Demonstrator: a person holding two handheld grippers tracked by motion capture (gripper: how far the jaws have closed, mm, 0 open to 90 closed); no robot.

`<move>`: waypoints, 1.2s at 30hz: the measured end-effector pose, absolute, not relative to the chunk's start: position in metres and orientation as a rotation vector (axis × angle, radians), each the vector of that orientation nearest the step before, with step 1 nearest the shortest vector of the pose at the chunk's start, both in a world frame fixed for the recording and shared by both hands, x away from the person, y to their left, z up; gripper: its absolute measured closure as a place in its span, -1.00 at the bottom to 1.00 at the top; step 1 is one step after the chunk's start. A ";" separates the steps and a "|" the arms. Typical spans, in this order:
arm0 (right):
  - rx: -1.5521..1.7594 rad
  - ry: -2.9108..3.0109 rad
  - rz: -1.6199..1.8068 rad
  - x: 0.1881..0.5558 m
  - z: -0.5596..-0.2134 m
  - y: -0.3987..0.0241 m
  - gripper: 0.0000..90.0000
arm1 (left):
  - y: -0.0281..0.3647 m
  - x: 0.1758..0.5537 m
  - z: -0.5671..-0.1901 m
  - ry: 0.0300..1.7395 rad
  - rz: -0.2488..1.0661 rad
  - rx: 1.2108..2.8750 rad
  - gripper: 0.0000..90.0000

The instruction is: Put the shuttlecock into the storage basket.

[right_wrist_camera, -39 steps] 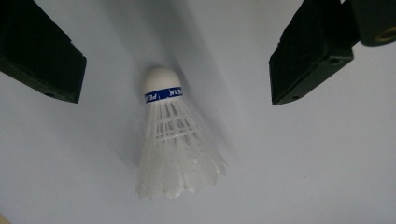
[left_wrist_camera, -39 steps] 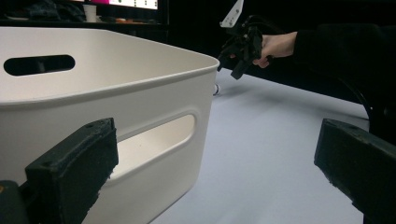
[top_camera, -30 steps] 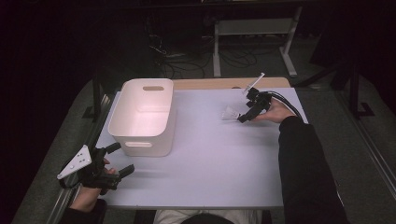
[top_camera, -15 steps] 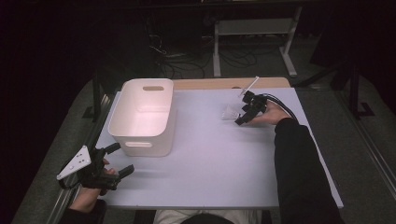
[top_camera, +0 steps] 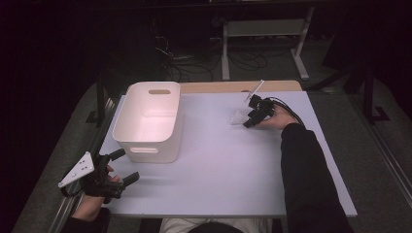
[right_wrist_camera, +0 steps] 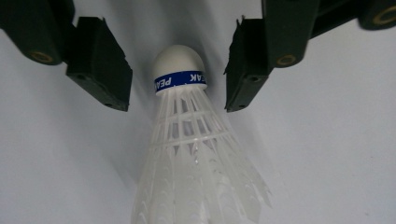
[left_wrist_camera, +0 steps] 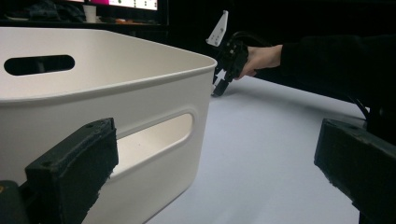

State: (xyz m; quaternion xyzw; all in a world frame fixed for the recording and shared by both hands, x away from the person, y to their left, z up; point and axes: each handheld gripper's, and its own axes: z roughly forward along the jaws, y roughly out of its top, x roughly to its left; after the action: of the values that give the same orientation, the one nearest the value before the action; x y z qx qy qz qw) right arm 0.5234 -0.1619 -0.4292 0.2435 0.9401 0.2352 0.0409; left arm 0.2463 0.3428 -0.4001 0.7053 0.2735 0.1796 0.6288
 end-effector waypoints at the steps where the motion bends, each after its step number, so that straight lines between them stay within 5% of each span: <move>1: 0.764 2.889 0.719 0.524 -0.431 -0.161 -0.01 | 0.343 0.246 -0.400 0.627 0.411 1.615 -1.00; 7: 0.757 2.871 0.695 0.524 -0.430 -0.159 0.40 | 0.343 0.246 -0.400 0.626 0.408 1.615 -1.00; 36: 0.780 2.846 0.813 0.513 -0.402 -0.164 0.42 | 0.343 0.246 -0.400 0.622 0.399 1.604 -1.00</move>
State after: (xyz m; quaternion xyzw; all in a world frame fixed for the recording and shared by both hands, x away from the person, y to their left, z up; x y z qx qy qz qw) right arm 0.5127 -0.1641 -0.4019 0.2546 0.9291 0.2653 0.0403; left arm 0.2459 0.3433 -0.3995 0.7017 0.2722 0.1746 0.6348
